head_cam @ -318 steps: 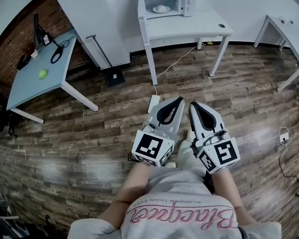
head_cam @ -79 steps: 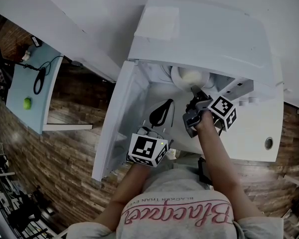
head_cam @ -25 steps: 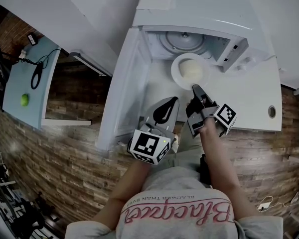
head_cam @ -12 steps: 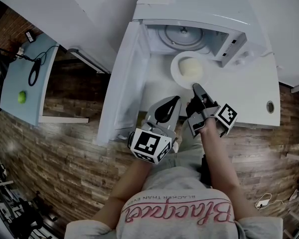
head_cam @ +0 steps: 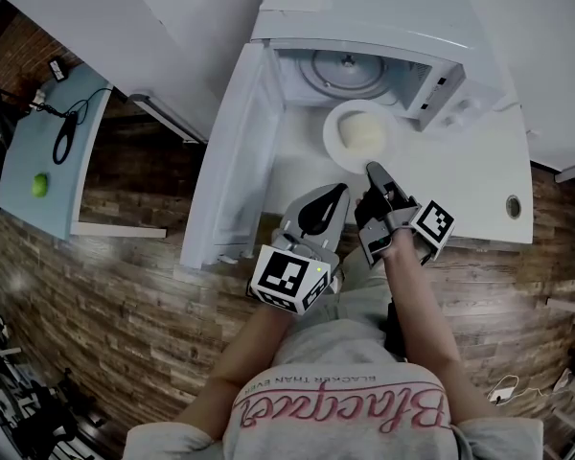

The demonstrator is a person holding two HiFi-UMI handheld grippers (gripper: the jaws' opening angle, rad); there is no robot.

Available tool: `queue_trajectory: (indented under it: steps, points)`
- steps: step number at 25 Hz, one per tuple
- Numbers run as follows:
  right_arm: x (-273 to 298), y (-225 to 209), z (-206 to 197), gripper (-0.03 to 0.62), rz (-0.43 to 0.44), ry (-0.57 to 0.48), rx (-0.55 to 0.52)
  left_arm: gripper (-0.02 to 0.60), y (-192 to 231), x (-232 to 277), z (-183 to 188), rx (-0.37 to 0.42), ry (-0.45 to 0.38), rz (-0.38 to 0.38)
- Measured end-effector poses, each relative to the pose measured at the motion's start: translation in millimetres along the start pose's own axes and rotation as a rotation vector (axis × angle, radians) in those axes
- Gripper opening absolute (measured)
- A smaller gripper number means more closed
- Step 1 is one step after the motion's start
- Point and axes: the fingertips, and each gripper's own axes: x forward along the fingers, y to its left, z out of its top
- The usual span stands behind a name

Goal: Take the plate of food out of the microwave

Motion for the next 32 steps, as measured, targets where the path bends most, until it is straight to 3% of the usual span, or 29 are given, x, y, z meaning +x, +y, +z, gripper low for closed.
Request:
queue_trajectory:
  steps: [18,32]
  points:
    - [-20,24,13,0.023,0.008,0.081,-0.005,0.005,-6,2,13,-0.035,-0.023,0.117]
    - [-51,63,18,0.023,0.016,0.126,-0.011,0.005,-21,5,40,-0.028,-0.035,0.146]
